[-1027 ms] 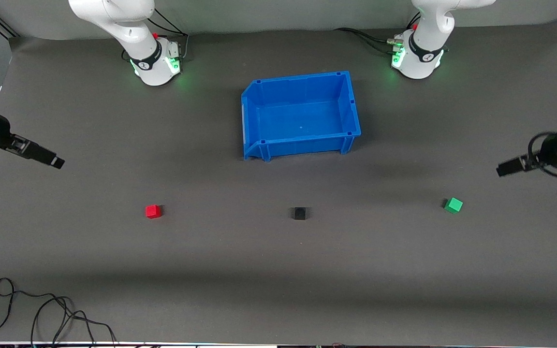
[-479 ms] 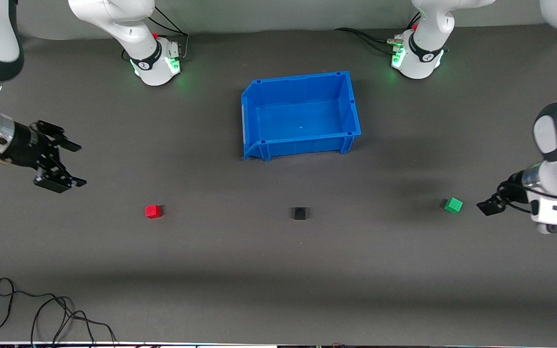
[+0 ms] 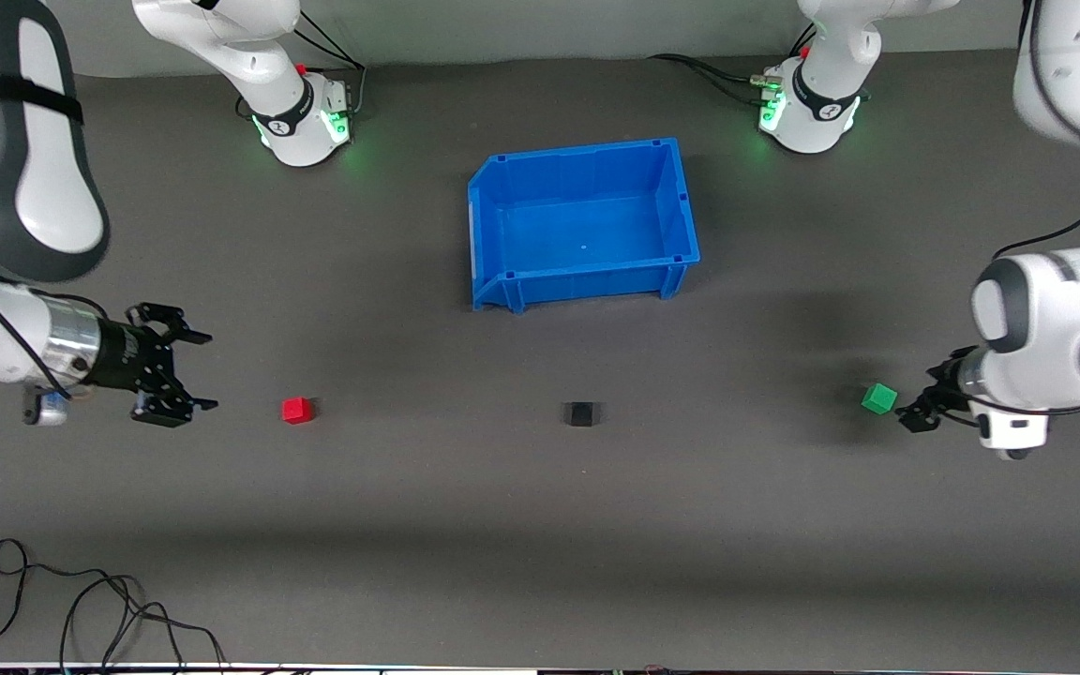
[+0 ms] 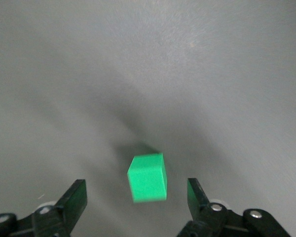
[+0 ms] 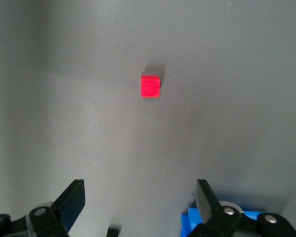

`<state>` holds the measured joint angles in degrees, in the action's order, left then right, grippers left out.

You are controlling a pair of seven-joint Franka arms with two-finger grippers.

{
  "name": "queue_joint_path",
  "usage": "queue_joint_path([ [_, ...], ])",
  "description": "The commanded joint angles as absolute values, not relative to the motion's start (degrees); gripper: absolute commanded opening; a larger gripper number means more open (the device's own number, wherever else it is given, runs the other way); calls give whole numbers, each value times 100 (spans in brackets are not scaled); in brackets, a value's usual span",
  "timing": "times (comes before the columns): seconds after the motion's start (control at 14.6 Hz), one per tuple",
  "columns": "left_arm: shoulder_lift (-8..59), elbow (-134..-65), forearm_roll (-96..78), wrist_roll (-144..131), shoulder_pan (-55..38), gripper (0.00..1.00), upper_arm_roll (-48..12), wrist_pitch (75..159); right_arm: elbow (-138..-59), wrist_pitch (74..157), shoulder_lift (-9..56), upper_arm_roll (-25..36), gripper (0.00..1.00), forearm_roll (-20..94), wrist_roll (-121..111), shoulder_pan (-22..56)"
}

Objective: Attach green and red cubes to black cube
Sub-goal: 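Grasp the red cube with the right gripper while the left gripper grasps the green cube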

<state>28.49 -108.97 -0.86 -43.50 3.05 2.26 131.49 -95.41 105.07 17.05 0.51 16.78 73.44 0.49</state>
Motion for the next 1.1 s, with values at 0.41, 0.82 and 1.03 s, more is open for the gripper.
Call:
queue_joint_path([
  [0.41,2892,-11241,-394,-4526,396,55,193,13632,-10652,12593,2784,88,100,3021,5549,-123],
  [0.82,3059,-11162,-492,-4526,396,28,193,13869,-10749,12963,3278,114,100,3506,4739,-272],
  [1.03,3059,-11022,-483,-4561,396,14,193,13755,-10784,13052,3383,114,100,3603,4667,-272],
])
